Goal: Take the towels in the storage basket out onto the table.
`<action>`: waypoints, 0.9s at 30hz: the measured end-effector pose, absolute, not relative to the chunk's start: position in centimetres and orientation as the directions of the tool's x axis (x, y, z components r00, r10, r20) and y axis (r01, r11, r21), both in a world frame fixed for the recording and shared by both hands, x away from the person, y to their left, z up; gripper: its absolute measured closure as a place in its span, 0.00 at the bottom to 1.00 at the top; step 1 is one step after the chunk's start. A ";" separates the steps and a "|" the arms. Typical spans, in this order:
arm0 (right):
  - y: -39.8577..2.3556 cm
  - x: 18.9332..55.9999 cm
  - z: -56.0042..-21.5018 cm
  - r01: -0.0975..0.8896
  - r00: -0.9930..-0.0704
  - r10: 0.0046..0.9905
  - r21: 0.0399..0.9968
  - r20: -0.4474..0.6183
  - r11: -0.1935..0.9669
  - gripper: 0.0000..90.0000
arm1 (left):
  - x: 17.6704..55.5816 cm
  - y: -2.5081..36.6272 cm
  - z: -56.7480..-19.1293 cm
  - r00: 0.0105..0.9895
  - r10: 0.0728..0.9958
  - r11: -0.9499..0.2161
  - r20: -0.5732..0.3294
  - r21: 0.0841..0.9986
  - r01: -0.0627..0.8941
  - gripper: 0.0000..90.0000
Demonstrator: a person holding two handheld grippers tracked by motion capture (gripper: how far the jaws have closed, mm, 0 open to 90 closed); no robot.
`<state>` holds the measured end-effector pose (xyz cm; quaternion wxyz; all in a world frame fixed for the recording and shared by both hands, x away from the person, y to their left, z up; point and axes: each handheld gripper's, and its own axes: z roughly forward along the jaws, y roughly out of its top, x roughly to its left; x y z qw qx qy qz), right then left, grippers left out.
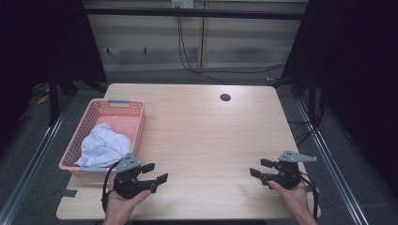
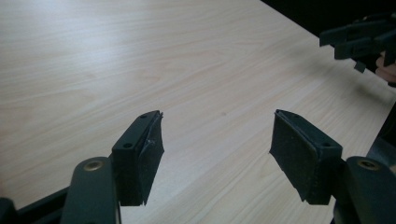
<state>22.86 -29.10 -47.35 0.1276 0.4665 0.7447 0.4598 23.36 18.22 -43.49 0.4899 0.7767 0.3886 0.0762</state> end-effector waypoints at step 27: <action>-28.0 23.1 -47.6 0.579 -0.578 0.785 0.790 0.223 0.202 0.31 | 27.8 30.4 -38.1 0.552 0.818 -0.232 -0.164 0.783 0.577 0.20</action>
